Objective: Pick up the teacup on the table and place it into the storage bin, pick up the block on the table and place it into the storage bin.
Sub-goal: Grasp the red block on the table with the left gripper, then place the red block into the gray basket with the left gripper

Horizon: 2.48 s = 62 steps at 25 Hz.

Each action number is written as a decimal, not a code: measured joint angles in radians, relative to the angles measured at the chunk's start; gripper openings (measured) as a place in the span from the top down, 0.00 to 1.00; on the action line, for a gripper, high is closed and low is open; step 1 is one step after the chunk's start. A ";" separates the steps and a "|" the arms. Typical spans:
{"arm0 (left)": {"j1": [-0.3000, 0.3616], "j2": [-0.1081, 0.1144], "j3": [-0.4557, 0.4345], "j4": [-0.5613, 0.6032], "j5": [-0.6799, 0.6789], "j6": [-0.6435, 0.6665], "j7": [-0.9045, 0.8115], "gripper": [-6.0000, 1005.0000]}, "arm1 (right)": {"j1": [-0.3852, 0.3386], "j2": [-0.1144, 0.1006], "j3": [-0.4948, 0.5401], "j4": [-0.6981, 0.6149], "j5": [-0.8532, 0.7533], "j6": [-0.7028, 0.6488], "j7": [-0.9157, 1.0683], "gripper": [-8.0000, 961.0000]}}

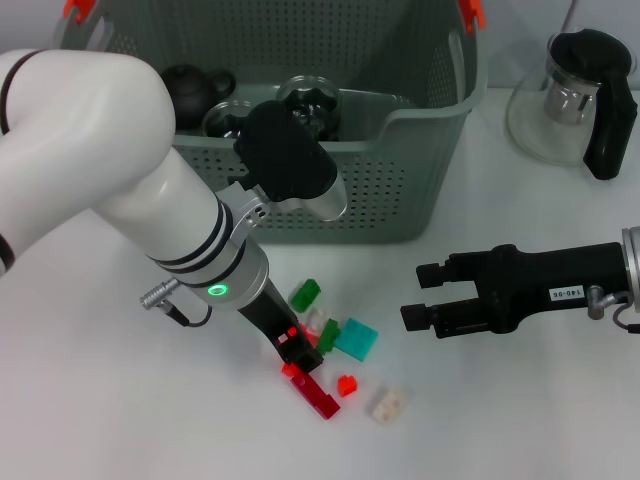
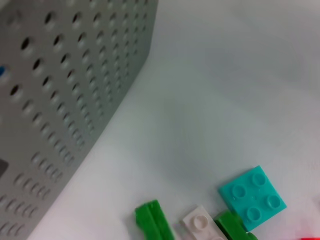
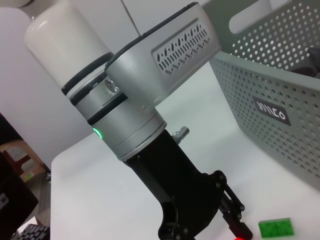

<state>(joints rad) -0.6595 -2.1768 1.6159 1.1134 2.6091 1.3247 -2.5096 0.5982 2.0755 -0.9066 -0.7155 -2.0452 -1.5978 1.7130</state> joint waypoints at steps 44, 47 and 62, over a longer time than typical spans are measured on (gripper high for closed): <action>-0.014 0.006 0.005 0.043 0.007 0.038 -0.001 0.53 | -0.002 -0.002 0.000 0.001 0.002 0.000 -0.010 0.14; -0.016 0.010 -0.048 0.087 0.015 0.093 0.005 0.53 | -0.003 -0.003 0.001 0.001 0.002 -0.001 -0.010 0.14; -0.009 0.014 -0.419 0.437 0.004 0.499 0.110 0.53 | -0.003 -0.005 0.003 -0.002 0.002 -0.006 -0.009 0.14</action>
<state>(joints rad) -0.6688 -2.1631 1.1974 1.5500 2.6134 1.8234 -2.3991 0.5951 2.0708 -0.9034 -0.7172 -2.0435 -1.6033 1.7037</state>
